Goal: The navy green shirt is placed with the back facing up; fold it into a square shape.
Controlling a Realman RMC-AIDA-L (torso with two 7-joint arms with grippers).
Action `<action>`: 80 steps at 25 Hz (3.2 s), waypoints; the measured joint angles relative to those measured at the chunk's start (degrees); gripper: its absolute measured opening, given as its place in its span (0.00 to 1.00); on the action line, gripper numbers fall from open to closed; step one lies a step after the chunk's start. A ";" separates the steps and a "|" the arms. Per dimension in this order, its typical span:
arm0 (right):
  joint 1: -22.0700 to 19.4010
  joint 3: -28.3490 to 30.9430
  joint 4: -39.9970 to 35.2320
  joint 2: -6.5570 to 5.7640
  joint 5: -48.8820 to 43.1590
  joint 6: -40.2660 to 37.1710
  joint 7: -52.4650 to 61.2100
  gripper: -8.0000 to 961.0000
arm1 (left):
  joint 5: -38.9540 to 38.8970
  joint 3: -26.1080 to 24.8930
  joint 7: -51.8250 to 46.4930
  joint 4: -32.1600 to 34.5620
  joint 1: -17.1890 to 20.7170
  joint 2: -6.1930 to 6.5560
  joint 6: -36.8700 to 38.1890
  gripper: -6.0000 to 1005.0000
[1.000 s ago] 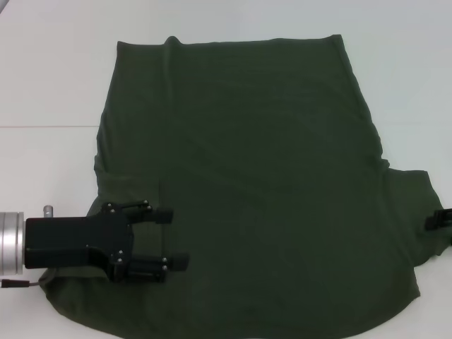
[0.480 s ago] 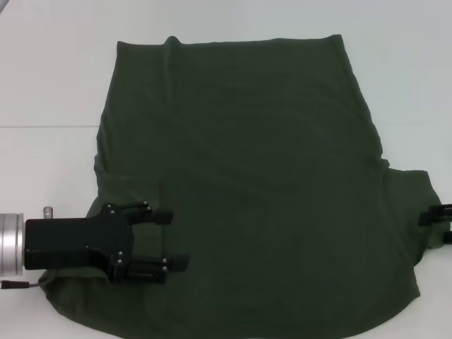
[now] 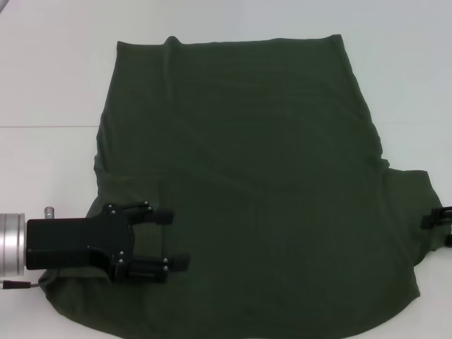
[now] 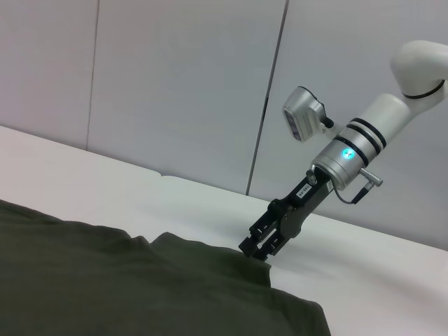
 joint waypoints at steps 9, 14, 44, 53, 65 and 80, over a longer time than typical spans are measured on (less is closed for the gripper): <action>0.41 -0.69 0.07 -0.13 -0.80 -0.12 0.81 0.63 | -0.11 0.00 0.01 -0.03 -0.23 0.07 -0.01 0.90; 0.71 -0.87 0.07 -0.13 -0.80 -0.30 0.94 0.53 | -0.15 0.00 0.01 -0.03 -0.34 0.11 -0.01 0.90; 2.42 -1.00 0.04 0.01 -5.28 -0.26 3.35 0.35 | -0.62 0.00 -0.01 -0.20 -0.74 0.19 -0.09 0.90; 2.53 -1.50 0.16 -0.01 -5.28 -0.17 3.35 0.17 | -0.70 0.00 -0.06 -0.20 -0.91 0.20 -0.09 0.90; 2.04 -3.03 -1.92 0.11 -5.15 -0.54 1.85 0.07 | -3.06 -0.18 -0.26 -0.95 -0.90 0.49 0.14 0.90; -3.21 0.25 -4.68 1.64 10.62 -1.82 -10.35 0.02 | -7.99 -6.37 -4.86 -4.41 -0.08 0.43 -0.22 0.90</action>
